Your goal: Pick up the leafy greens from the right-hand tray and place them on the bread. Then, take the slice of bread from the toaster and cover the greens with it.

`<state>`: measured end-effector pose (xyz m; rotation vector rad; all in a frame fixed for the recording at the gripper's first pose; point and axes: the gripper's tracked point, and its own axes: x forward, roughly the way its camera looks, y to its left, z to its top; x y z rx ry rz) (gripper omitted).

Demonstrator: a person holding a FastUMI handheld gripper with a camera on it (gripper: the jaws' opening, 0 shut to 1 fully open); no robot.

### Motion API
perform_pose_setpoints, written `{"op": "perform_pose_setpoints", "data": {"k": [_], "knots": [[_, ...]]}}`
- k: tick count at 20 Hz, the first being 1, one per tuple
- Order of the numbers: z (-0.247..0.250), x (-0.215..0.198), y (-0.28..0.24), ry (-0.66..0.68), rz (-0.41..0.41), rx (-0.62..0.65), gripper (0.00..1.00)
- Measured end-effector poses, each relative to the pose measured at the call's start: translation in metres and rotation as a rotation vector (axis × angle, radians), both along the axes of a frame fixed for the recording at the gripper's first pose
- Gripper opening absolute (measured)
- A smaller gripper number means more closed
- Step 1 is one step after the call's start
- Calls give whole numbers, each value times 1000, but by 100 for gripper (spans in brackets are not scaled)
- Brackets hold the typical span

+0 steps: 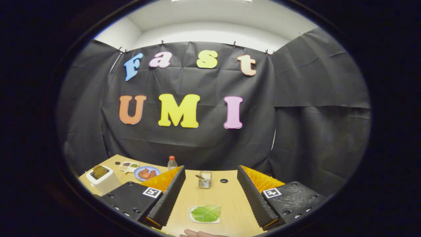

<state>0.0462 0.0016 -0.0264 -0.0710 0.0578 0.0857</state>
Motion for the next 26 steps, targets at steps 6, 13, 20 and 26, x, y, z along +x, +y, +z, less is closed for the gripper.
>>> {"op": "perform_pose_setpoints", "data": {"k": [6,13,20,26], "knots": [[-70,60,-9,103,66,-39,96],[-220,144,-27,353,134,-54,96],[-321,189,-37,577,160,4,93],[-367,198,-27,713,194,37,77]]}}
